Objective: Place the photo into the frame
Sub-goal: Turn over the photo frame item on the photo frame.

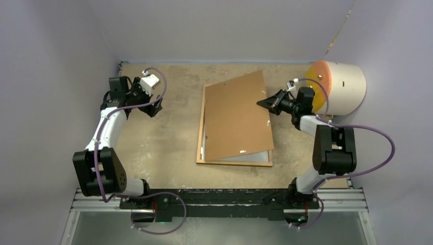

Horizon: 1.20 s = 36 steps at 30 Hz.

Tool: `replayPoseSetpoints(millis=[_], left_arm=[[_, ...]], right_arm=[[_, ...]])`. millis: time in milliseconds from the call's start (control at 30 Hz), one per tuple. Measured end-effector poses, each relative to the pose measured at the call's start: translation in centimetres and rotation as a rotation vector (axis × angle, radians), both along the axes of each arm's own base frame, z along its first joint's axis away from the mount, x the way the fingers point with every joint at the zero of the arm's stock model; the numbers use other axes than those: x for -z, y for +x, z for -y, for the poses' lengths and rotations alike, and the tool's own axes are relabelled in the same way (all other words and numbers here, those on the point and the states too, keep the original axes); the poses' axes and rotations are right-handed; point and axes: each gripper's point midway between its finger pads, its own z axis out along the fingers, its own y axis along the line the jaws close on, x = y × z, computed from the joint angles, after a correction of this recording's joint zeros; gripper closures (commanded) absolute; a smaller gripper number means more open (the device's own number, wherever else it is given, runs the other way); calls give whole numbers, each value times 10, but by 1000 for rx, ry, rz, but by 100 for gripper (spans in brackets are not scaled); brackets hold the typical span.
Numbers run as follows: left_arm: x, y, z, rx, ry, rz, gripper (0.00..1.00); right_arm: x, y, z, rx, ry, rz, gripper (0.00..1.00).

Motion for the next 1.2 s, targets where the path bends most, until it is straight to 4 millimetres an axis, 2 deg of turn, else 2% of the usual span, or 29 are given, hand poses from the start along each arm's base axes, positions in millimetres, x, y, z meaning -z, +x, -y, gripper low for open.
replayPoseSetpoints(millis=[200,900,1200], left_arm=[[10,-6,1,13,5,-22,2],[18,-11,2,19,8,-47,2],[18,-12,2,19,8,-47,2]], right_arm=[[8,-2,-10,-19,13,-36,100],[16,-3,-6,23,25,-38,100],[12,-2,-3,31,40,-14,100]])
